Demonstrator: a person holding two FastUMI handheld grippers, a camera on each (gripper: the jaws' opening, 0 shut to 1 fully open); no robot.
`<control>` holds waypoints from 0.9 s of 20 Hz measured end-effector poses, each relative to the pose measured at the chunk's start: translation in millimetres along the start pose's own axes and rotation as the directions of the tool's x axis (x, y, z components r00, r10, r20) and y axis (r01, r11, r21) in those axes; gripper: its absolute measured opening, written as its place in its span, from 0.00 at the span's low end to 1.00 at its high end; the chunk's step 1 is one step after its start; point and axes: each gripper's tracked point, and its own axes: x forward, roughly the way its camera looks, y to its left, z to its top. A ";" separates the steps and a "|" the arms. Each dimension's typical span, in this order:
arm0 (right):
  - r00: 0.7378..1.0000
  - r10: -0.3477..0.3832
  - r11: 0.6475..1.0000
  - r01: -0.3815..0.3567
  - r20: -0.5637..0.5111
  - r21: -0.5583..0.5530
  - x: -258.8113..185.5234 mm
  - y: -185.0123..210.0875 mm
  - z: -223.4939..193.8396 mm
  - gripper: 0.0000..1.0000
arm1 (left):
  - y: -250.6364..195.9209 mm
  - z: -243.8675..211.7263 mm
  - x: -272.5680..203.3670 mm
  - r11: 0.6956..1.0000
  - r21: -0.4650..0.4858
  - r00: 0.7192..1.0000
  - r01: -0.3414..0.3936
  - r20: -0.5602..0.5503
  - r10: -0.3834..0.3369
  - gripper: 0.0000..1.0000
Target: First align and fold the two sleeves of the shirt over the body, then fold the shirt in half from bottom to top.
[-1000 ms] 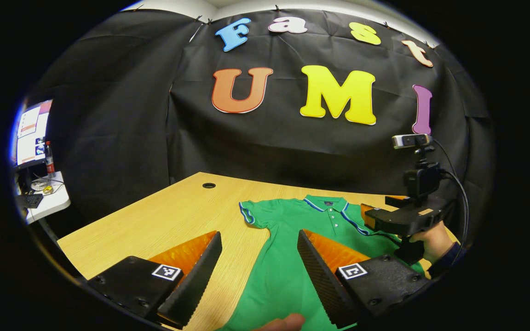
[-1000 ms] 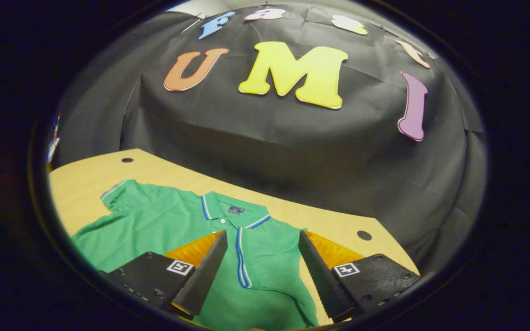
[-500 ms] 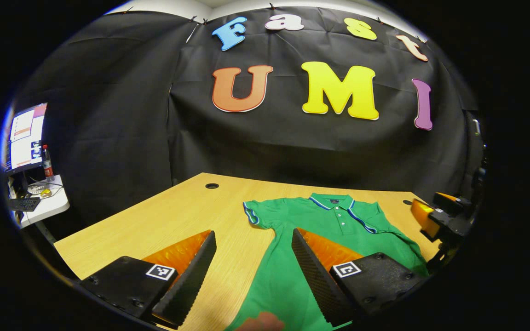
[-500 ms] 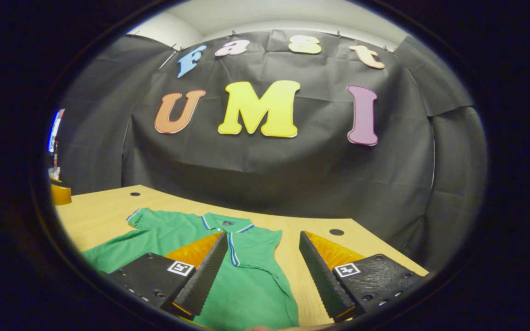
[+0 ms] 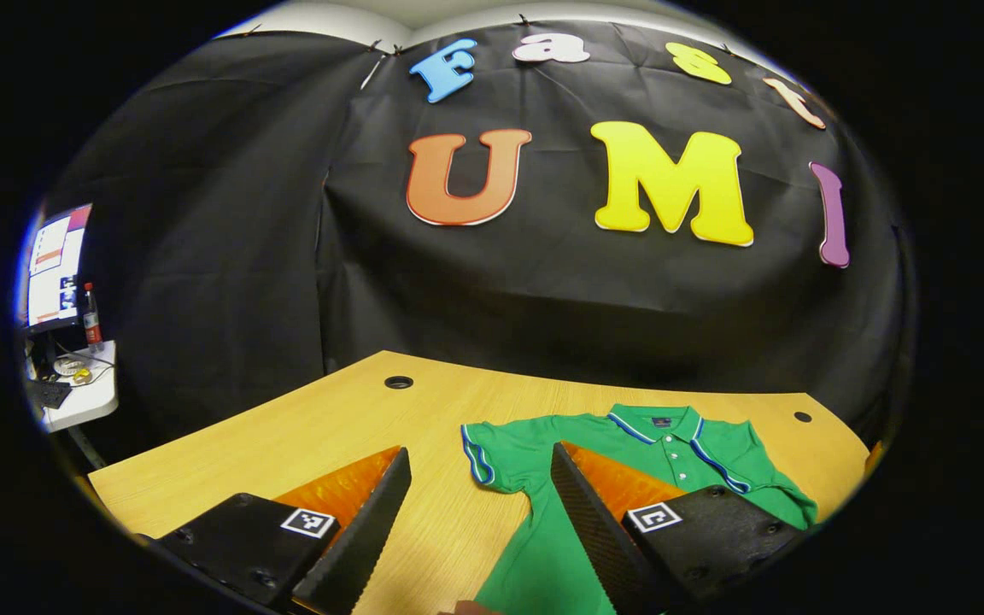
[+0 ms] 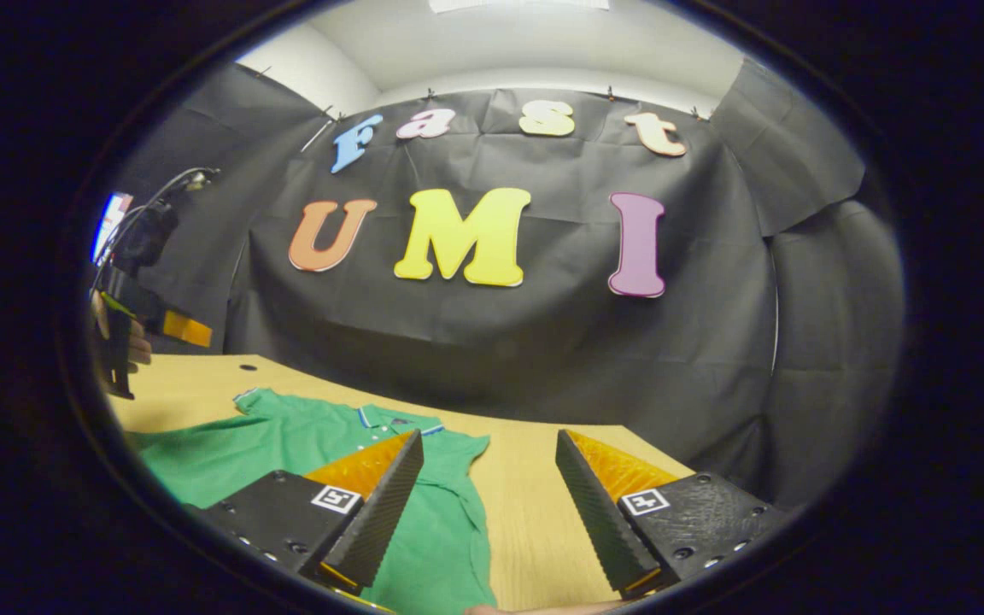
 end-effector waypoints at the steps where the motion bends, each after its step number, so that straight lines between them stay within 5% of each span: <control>1: 1.000 -0.008 1.000 0.008 0.006 -0.011 -2.6 -2.0 0.5 0.96 | -0.6 -6.6 24.9 1.000 0.009 0.999 -0.008 -0.031 0.009 1.00; 4: 0.998 0.065 0.997 -0.065 0.016 0.046 -10.4 13.2 -0.7 0.92 | -9.1 -35.7 86.0 1.000 -0.017 0.990 0.014 -0.139 -0.016 1.00; 9: 0.993 0.108 0.984 -0.100 -0.046 0.148 -10.9 10.2 -14.5 0.94 | 8.4 -83.2 129.6 0.983 -0.166 0.947 -0.073 -0.321 0.016 1.00; 13: 0.990 0.136 0.976 -0.127 -0.043 0.177 -14.0 16.3 -13.7 0.94 | 16.1 -85.7 143.7 0.994 -0.092 0.950 -0.062 -0.310 0.031 1.00; 16: 0.987 0.152 0.974 -0.141 -0.045 0.179 -15.3 19.8 -15.8 0.95 | 3.0 -90.0 154.9 0.997 -0.068 0.945 -0.022 -0.326 -0.001 0.70; 17: 0.987 0.153 0.974 -0.143 -0.045 0.178 -14.8 20.4 -15.9 0.96 | 4.3 -89.1 158.0 0.998 -0.056 0.946 -0.029 -0.325 0.009 0.42; 18: 0.986 0.156 0.974 -0.144 -0.054 0.174 -13.3 21.9 -19.7 0.96 | 3.8 -87.7 159.5 0.999 -0.046 0.945 -0.026 -0.327 0.010 0.34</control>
